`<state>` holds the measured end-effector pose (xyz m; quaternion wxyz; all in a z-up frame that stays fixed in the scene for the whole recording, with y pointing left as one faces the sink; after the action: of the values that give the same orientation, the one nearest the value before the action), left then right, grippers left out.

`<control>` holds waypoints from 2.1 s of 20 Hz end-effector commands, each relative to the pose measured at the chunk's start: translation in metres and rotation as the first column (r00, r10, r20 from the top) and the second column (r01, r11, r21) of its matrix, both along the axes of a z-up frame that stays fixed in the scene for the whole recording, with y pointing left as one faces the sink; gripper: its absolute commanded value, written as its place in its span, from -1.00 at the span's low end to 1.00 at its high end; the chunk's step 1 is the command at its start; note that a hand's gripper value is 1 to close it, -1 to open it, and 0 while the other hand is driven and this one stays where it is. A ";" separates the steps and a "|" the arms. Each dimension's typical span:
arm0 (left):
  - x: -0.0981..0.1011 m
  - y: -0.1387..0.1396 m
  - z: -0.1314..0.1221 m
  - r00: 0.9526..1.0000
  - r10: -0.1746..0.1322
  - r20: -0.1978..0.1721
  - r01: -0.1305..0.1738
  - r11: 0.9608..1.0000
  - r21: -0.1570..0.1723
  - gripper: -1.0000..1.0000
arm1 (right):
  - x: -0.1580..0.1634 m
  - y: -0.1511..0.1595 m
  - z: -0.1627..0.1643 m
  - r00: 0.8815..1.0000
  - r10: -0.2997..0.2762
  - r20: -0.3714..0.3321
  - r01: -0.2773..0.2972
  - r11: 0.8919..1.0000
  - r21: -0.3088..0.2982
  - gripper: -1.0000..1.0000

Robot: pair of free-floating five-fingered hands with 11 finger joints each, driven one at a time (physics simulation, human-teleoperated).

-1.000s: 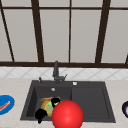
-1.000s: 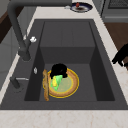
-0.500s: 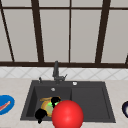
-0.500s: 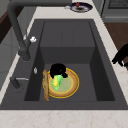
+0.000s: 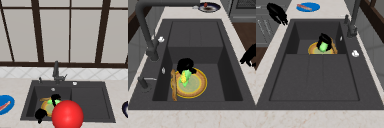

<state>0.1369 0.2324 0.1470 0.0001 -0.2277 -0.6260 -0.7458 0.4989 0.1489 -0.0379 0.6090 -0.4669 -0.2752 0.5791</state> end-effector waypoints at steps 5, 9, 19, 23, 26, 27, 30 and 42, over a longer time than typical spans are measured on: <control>0.000 0.000 0.000 1.000 0.000 0.000 0.000 1.000 0.000 0.00 | -0.005 -0.017 0.043 1.000 -0.004 0.014 0.003 0.999 0.033 1.00; 0.000 0.000 0.000 1.000 0.000 0.000 0.000 1.000 0.000 0.00 | -0.005 -0.028 0.063 1.000 0.000 0.024 -0.001 0.999 0.038 1.00; 0.000 0.000 0.000 1.000 0.000 0.000 0.000 1.000 0.000 0.00 | -0.020 -0.055 0.119 1.000 0.001 0.025 -0.002 0.998 0.069 1.00; 0.000 0.000 0.000 1.000 0.000 0.000 0.000 1.000 0.000 0.00 | -0.027 -0.066 0.142 1.000 -0.006 0.020 0.004 0.998 0.064 1.00; 0.000 0.000 0.000 1.000 0.000 0.000 0.000 1.000 0.000 0.00 | -0.031 -0.076 0.158 1.000 -0.008 0.024 0.007 0.998 0.066 1.00; 0.000 0.000 0.000 1.000 0.000 0.000 0.000 1.000 0.000 0.00 | -0.033 -0.080 0.163 1.000 -0.010 0.025 0.008 0.998 0.066 1.00; 0.000 0.000 0.000 1.000 0.000 0.000 0.000 1.000 0.000 0.00 | -0.037 -0.090 0.179 0.999 -0.010 0.031 0.008 0.998 0.067 1.00; 0.000 0.000 0.000 1.000 0.000 0.000 0.000 1.000 0.000 0.00 | -0.058 -0.136 0.226 0.997 -0.026 0.074 0.021 0.997 0.075 1.00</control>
<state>0.1369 0.2324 0.1470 0.0001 -0.2277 -0.6260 -0.7458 0.4462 0.0249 0.1763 0.6167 -0.4574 -0.3004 0.5660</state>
